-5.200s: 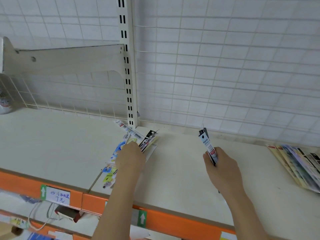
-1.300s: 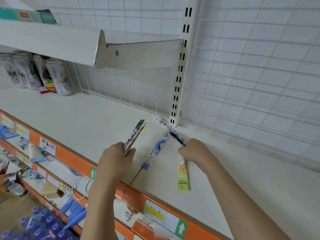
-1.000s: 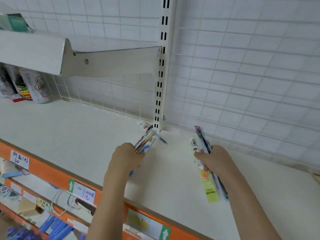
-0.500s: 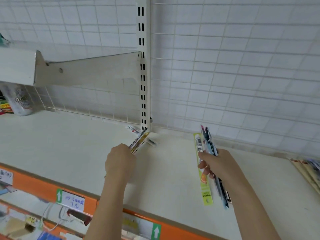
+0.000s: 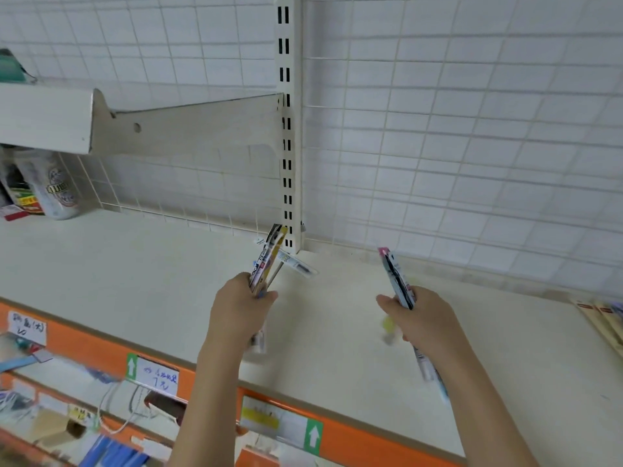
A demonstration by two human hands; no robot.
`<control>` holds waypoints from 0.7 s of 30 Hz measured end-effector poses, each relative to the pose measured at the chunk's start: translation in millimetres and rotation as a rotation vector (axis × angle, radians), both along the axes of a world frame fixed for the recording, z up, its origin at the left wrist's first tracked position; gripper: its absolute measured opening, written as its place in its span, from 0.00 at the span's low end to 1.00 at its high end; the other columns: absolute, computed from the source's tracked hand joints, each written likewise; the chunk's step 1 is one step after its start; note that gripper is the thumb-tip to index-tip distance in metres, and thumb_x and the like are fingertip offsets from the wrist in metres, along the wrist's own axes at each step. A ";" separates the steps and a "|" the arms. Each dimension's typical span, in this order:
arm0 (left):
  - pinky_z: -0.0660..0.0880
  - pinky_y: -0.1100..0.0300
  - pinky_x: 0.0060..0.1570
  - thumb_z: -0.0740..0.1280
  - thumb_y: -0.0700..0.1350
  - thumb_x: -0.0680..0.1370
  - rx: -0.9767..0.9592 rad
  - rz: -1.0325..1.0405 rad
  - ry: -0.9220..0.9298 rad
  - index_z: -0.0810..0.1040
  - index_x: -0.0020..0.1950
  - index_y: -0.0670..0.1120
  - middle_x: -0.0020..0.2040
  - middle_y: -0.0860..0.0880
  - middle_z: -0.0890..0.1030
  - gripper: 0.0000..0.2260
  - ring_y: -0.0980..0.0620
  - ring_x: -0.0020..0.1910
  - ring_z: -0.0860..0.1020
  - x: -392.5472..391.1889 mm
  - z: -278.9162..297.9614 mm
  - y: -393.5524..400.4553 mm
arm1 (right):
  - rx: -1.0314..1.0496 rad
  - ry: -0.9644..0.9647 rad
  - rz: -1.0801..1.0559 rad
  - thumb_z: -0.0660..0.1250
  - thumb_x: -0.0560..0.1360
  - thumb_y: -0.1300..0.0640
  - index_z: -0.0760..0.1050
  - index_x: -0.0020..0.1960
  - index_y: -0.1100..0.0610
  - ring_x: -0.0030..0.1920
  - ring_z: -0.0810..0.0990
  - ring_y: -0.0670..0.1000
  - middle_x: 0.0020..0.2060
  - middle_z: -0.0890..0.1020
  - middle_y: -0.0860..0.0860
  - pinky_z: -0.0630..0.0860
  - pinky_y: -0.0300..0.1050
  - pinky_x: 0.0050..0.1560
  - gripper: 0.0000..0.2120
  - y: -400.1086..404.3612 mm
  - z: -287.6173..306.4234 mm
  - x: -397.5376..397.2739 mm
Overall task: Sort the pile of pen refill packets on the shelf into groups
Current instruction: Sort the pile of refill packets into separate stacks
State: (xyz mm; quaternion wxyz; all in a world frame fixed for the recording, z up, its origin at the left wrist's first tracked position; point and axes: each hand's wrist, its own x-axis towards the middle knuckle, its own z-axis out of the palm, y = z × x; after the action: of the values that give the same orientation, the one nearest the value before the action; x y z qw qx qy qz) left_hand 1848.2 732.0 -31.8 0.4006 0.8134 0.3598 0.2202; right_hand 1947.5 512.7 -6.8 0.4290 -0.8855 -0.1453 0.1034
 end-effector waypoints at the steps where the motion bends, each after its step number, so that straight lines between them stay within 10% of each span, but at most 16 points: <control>1: 0.72 0.55 0.41 0.66 0.41 0.74 -0.016 -0.005 -0.010 0.71 0.39 0.44 0.36 0.47 0.76 0.06 0.43 0.38 0.76 1.8 -2.8 1.2 | -0.020 0.001 -0.011 0.67 0.73 0.53 0.75 0.43 0.62 0.39 0.79 0.56 0.37 0.82 0.55 0.74 0.46 0.43 0.10 -1.6 -3.3 1.7; 8: 0.74 0.59 0.36 0.62 0.38 0.77 -0.125 -0.072 -0.102 0.69 0.54 0.47 0.42 0.49 0.79 0.08 0.51 0.32 0.80 32.3 3.1 1.7 | -0.175 0.036 -0.085 0.61 0.72 0.61 0.62 0.60 0.54 0.44 0.81 0.58 0.45 0.82 0.55 0.79 0.52 0.46 0.17 -15.6 -20.8 14.9; 13: 0.71 0.60 0.34 0.64 0.40 0.74 -0.047 0.049 -0.043 0.76 0.48 0.40 0.39 0.42 0.81 0.05 0.44 0.36 0.81 76.7 -0.8 15.1 | -0.235 0.017 -0.119 0.57 0.72 0.61 0.68 0.54 0.55 0.44 0.81 0.58 0.44 0.82 0.55 0.78 0.52 0.49 0.11 -30.0 -22.6 21.8; 21: 0.67 0.65 0.23 0.64 0.45 0.73 -0.138 0.116 0.167 0.81 0.43 0.39 0.28 0.46 0.78 0.11 0.52 0.15 0.71 114.7 -0.2 29.0 | -0.264 -0.038 -0.159 0.58 0.77 0.56 0.64 0.47 0.58 0.37 0.72 0.56 0.34 0.71 0.50 0.68 0.46 0.38 0.05 -48.6 -22.0 24.4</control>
State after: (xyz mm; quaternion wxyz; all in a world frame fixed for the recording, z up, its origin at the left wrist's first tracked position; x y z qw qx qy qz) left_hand 1962.9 761.0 -32.0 0.4110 0.7771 0.4526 0.1493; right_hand 1971.8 464.1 -28.8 0.3127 -0.9448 -0.0681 0.0705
